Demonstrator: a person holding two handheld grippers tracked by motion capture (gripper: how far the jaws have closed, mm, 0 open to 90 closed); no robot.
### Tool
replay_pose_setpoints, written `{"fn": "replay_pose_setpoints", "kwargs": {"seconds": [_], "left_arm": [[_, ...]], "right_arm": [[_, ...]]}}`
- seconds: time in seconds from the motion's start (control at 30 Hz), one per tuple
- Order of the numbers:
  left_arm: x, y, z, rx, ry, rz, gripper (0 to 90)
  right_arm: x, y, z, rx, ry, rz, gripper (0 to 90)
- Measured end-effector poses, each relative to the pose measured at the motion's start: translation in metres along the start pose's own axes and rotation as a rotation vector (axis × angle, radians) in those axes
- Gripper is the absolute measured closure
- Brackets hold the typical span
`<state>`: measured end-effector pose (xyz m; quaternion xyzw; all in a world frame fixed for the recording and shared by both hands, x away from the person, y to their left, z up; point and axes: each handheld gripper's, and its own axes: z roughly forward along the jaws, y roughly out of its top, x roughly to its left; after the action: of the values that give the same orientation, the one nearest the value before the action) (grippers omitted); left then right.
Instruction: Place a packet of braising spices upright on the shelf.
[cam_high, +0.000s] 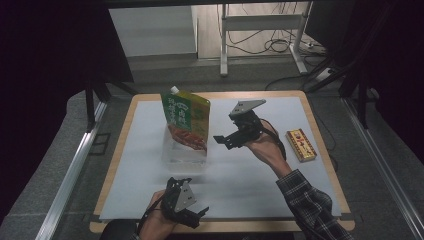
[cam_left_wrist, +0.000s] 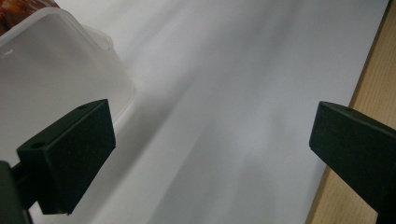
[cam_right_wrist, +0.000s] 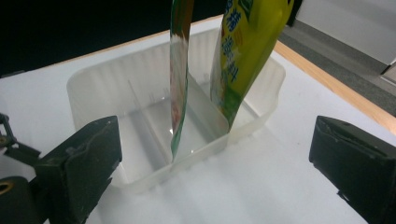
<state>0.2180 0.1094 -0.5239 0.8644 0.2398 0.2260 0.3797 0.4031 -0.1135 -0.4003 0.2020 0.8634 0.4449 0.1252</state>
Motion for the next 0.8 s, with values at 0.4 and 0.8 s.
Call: {"fn": "replay_pose_setpoints", "kwargs": {"seconds": [0.4,0.8], "left_arm": [[0.0,0.0,0.001,0.003,0.001,0.005,0.2],[-0.001,0.0,0.002,0.006,0.001,0.006,0.2]], "right_arm": [[0.002,-0.026,-0.007,0.017,-0.029,0.016,2.3],[-0.006,-0.055,-0.019,0.026,-0.063,0.054,2.3]]}}
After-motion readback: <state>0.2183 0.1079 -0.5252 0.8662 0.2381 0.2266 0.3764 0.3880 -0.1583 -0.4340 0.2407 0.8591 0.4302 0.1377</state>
